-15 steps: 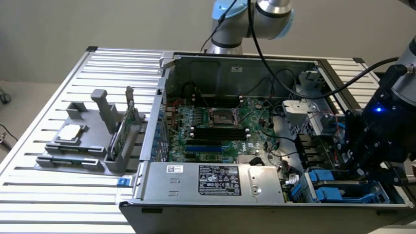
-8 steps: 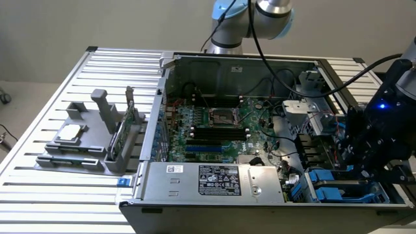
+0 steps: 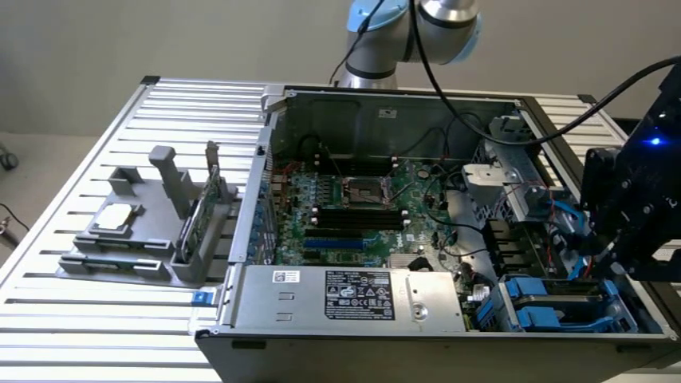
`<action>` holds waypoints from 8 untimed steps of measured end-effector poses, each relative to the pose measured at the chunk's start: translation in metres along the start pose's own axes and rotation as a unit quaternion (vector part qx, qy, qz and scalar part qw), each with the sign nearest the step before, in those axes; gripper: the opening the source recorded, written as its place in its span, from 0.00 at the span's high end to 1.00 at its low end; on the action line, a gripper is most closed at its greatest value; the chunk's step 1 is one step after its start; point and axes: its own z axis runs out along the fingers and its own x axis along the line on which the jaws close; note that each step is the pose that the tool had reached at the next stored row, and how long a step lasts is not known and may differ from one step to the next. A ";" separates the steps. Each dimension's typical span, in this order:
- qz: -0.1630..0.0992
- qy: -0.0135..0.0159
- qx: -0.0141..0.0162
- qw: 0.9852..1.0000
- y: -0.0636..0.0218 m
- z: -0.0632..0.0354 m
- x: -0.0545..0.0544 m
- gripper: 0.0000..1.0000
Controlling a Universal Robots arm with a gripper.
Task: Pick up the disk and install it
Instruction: 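Insert the first disk wire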
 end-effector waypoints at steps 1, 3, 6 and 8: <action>0.000 0.000 0.000 1.000 0.0002 -0.0039 0.000 0.68; 0.000 0.000 0.000 1.000 0.0003 -0.0118 0.000 0.68; 0.000 0.000 0.000 1.000 -0.0005 -0.0213 0.000 0.68; 0.000 0.000 0.000 1.000 -0.0024 -0.0229 0.001 0.68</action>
